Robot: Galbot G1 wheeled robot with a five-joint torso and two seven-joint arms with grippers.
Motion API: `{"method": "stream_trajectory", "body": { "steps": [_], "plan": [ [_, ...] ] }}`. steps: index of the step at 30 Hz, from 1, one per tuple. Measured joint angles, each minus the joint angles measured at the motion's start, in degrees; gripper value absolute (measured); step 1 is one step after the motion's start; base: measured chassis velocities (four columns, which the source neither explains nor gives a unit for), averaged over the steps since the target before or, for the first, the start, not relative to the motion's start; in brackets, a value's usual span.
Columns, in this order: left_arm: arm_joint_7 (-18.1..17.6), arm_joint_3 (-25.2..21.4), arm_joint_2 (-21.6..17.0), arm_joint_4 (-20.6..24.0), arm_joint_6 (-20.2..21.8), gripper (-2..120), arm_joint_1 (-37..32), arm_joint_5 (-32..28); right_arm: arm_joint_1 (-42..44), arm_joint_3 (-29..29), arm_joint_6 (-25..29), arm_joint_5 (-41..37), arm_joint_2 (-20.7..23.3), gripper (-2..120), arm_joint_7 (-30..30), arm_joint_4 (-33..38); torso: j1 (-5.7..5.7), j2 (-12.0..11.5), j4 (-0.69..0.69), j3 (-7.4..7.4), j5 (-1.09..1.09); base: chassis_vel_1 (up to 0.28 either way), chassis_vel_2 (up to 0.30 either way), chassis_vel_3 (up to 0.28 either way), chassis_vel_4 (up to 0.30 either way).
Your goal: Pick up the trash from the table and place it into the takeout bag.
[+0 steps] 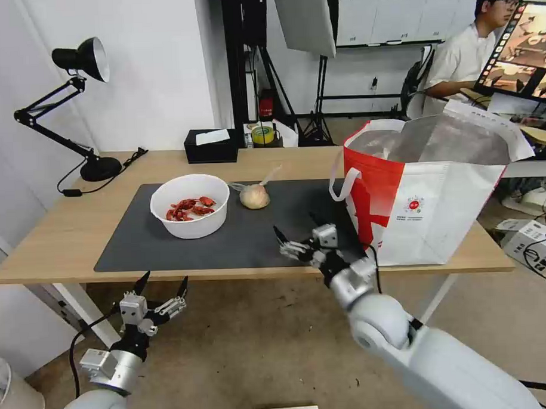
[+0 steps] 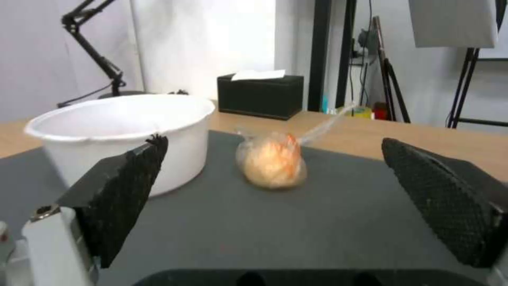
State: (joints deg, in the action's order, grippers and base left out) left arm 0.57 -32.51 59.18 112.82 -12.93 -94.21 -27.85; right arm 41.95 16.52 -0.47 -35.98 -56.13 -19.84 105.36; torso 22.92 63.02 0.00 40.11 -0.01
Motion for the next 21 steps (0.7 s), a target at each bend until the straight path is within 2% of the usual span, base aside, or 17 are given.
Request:
{"method": "stream_trajectory", "body": {
  "steps": [2, 4, 8, 21],
  "plan": [
    [0.0, -0.05, 0.0, 0.0, -0.02, 100, -0.02, 0.0, -1.26, 0.58, -0.16, -0.37, -0.41, 100, -0.36, -0.8, 0.0, 0.0, 0.0, 0.0, 0.0, 0.0, 0.0, 0.0, 0.0],
    [0.0, -0.09, -0.03, 0.0, -0.1, 100, -0.03, -0.01, -6.25, 2.78, -0.91, -2.21, -2.29, 100, -1.95, -4.48, 0.0, 0.0, 0.0, 0.0, -0.01, 0.0, 0.0, 0.0, 0.0],
    [0.01, -0.05, -0.07, -0.1, -0.22, 100, -0.04, 0.0, -10.63, 4.63, -1.05, -3.94, -4.63, 100, -2.73, -8.91, 0.0, 0.0, 0.0, 0.0, 0.01, 0.0, 0.0, 0.0, 0.0],
    [0.12, 0.43, -0.16, -0.22, -0.25, 100, 0.27, 0.13, -19.29, 9.7, -0.92, -7.04, -10.79, 100, -2.42, -21.48, 0.0, 0.0, -0.01, 0.0, 0.0, 0.0, 0.0, 0.0, 0.0]
  ]
}}
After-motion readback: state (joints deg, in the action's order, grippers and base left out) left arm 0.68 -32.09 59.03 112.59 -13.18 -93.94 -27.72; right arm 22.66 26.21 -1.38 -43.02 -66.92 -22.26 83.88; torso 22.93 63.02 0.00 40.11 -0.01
